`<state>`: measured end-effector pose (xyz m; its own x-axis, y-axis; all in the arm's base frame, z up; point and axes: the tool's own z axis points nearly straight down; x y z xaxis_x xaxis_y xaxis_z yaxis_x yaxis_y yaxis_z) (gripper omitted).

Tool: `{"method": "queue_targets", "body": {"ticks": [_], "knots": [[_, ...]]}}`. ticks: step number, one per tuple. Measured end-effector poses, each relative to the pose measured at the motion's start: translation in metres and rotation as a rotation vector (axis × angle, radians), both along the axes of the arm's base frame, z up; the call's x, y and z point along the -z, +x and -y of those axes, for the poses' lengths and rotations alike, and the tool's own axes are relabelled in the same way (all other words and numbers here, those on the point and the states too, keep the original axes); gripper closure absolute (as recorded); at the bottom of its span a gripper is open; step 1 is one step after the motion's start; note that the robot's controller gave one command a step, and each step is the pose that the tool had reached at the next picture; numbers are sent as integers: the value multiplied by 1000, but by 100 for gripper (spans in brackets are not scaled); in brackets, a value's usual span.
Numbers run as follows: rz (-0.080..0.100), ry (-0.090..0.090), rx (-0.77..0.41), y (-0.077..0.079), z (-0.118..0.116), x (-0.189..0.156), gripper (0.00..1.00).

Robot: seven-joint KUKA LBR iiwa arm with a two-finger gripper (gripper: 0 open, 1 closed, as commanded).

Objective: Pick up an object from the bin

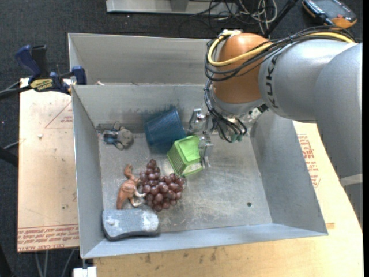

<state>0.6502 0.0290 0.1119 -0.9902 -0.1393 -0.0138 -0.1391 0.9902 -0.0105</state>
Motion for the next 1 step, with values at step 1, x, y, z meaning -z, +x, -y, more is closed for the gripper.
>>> {"method": "queue_targets", "body": {"ticks": [1], "knots": [[0,0,0,0,0,0,100]]}}
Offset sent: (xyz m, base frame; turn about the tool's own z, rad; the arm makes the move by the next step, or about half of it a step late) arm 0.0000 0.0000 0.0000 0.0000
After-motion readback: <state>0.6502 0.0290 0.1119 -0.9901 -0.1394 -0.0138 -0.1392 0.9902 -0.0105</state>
